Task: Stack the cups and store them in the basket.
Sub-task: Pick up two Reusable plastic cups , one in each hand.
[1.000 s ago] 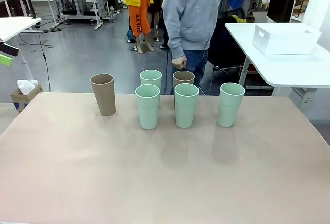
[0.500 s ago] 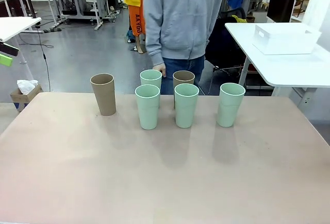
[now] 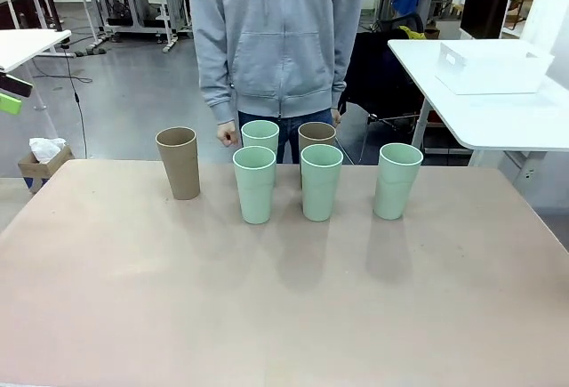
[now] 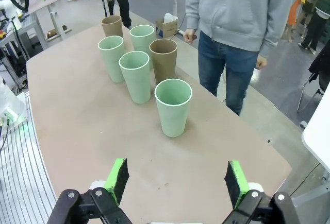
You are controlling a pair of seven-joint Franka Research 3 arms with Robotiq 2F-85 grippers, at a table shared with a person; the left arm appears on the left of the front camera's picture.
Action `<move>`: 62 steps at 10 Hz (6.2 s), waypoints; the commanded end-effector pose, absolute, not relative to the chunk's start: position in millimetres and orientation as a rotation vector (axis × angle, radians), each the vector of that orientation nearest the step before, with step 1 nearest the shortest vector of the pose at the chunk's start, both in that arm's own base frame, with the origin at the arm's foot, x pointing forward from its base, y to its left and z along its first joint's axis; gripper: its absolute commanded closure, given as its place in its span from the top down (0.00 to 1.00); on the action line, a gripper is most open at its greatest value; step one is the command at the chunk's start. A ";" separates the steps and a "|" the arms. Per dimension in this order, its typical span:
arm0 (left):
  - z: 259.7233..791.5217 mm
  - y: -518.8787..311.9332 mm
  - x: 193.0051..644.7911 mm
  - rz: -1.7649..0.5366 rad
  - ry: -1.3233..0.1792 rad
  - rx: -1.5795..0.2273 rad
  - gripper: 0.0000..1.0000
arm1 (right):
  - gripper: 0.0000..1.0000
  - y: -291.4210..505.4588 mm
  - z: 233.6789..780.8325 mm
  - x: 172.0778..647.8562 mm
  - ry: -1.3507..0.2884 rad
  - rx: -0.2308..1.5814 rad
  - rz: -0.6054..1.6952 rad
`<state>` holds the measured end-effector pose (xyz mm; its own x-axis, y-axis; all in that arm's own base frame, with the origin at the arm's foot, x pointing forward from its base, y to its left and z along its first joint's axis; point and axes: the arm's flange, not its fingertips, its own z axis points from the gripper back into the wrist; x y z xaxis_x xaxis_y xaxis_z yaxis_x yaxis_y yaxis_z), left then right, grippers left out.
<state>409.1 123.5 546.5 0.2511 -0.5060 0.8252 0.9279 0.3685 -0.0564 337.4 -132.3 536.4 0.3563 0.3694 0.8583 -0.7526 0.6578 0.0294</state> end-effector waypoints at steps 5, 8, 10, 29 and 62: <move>547.8 123.4 410.8 -1.074 -0.844 -0.636 1.00 | 1.00 -133.7 537.0 340.2 -0.982 0.469 0.782; 547.8 123.4 410.8 -1.074 -0.844 -0.636 1.00 | 1.00 -133.7 537.0 340.2 -0.982 0.469 0.782; 547.8 123.4 410.8 -1.074 -0.844 -0.636 1.00 | 1.00 -133.7 537.0 340.2 -0.982 0.469 0.782; 513.8 120.9 454.1 -1.074 -0.783 -0.649 1.00 | 1.00 -121.5 493.8 397.8 -0.891 0.612 0.876; 240.5 56.8 624.1 -1.231 -1.198 -1.230 1.00 | 1.00 -33.1 224.8 554.8 -1.191 1.128 0.976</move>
<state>619.4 59.0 238.9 0.0337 -0.0395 0.9987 0.9990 -0.0279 -0.0349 546.6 -35.7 224.0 0.1353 0.0292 0.9904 -0.9764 0.1740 0.1283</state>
